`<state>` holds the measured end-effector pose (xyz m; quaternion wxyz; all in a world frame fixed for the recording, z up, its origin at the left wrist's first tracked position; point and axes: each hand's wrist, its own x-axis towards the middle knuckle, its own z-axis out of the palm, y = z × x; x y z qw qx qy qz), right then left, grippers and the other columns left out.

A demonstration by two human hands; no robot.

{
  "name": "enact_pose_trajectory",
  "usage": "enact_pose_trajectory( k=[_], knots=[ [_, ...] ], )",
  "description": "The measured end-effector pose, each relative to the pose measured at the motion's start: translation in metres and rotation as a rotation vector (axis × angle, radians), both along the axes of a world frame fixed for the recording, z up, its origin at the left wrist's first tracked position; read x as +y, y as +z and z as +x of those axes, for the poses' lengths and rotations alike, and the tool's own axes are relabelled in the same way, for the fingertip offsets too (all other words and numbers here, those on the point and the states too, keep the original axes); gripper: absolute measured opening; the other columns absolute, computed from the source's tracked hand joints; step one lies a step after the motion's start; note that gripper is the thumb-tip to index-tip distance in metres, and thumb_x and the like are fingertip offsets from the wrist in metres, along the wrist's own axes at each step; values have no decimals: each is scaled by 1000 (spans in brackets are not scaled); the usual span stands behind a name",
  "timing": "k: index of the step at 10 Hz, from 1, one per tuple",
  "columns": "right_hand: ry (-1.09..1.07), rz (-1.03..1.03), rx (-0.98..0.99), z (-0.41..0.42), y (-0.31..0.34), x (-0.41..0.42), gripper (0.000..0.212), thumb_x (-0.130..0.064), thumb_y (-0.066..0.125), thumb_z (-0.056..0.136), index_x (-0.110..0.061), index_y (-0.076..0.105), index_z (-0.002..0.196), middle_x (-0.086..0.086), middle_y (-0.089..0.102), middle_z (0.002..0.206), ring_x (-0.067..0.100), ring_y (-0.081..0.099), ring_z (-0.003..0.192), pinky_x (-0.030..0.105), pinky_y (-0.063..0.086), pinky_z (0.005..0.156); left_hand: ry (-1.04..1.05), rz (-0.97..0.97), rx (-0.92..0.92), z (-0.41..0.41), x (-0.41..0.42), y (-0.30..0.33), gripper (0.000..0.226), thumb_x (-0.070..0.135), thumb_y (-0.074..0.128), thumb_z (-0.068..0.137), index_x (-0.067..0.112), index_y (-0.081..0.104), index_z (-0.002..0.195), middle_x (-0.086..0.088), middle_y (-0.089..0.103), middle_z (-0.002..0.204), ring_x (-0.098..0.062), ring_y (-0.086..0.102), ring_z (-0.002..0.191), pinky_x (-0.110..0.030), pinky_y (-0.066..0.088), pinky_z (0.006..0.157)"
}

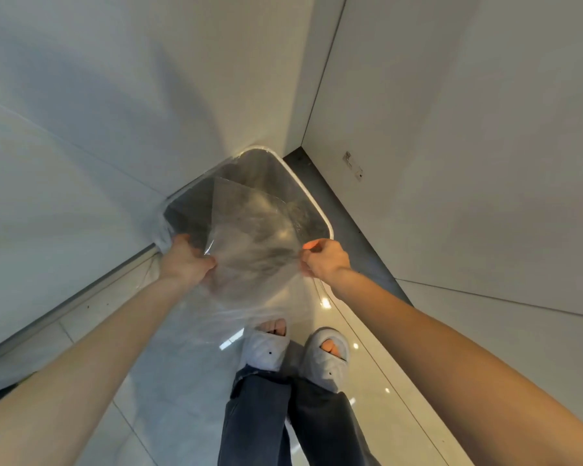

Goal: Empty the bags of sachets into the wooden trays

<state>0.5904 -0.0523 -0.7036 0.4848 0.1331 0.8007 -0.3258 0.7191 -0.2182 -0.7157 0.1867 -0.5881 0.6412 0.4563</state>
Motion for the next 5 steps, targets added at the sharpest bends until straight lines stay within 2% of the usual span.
enact_pose_trajectory(
  k=[1,2,3,5],
  knots=[
    [149,36,26,2,2,-3,21,-22,49,87,-16,55,107,11,60,120,30,57,112,30,45,96,-70,30,7,-4,1,3,80,14,67,76,2,21,139,-18,44,138,-35,45,124,-45,40,102],
    [222,43,47,5,10,-2,39,-25,45,91,-12,46,128,11,55,128,29,52,118,30,41,94,-132,19,14,-4,3,10,78,16,66,78,2,20,140,-18,37,143,-33,37,130,-41,33,107],
    [314,33,71,8,29,-3,44,-24,40,93,-11,38,136,12,49,135,29,47,123,30,39,96,-261,-7,11,-9,11,32,71,18,63,81,4,25,139,-20,36,144,-34,35,132,-37,30,106],
    [485,38,168,7,71,0,44,-25,41,92,-9,41,133,13,49,135,31,48,122,39,42,100,-489,-41,-7,-20,18,82,64,28,57,85,7,30,138,-17,37,144,-31,37,131,-36,32,104]
  ],
)
